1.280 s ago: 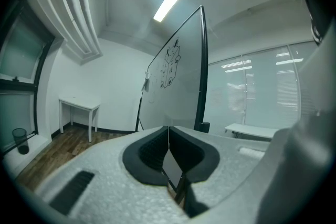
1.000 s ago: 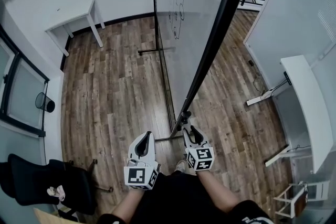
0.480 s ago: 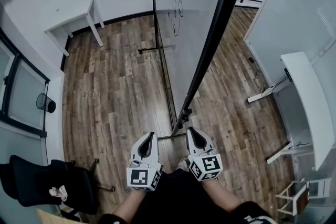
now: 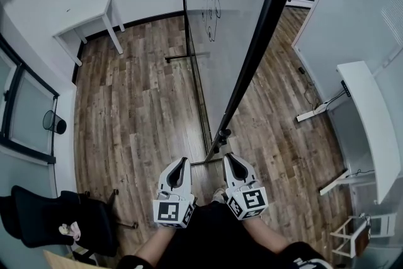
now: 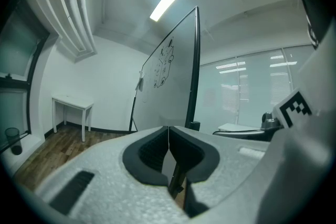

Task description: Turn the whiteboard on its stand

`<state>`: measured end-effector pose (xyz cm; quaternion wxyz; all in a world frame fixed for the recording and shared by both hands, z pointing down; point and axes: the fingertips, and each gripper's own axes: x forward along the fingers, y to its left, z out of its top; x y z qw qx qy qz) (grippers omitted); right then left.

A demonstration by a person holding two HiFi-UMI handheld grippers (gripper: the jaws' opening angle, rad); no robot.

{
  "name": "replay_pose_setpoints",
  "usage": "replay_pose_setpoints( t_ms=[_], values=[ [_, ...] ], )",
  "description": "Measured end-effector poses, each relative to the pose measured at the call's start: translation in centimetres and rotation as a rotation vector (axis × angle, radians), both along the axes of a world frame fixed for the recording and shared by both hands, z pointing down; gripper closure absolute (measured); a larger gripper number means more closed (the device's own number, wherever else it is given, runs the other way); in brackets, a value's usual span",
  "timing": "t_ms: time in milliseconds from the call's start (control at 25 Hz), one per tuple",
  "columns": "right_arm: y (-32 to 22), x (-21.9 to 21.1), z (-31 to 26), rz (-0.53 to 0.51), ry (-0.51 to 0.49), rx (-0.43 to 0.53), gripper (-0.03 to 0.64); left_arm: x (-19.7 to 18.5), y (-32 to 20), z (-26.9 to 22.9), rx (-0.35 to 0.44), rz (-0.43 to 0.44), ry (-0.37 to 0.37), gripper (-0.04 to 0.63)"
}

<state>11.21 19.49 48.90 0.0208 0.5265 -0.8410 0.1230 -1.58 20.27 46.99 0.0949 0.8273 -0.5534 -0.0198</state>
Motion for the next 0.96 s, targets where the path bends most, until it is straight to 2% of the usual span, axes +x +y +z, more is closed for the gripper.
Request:
replay_pose_setpoints(
  t_ms=[320, 960],
  values=[
    [-0.25, -0.32, -0.63, -0.014, 0.001, 0.026, 0.600, -0.05, -0.28, -0.28, 0.003, 0.007, -0.011, 0.577],
    [0.00, -0.33, -0.59, -0.019, -0.003, 0.016, 0.601, -0.05, -0.12, 0.32, -0.003, 0.004, -0.014, 0.577]
  ],
)
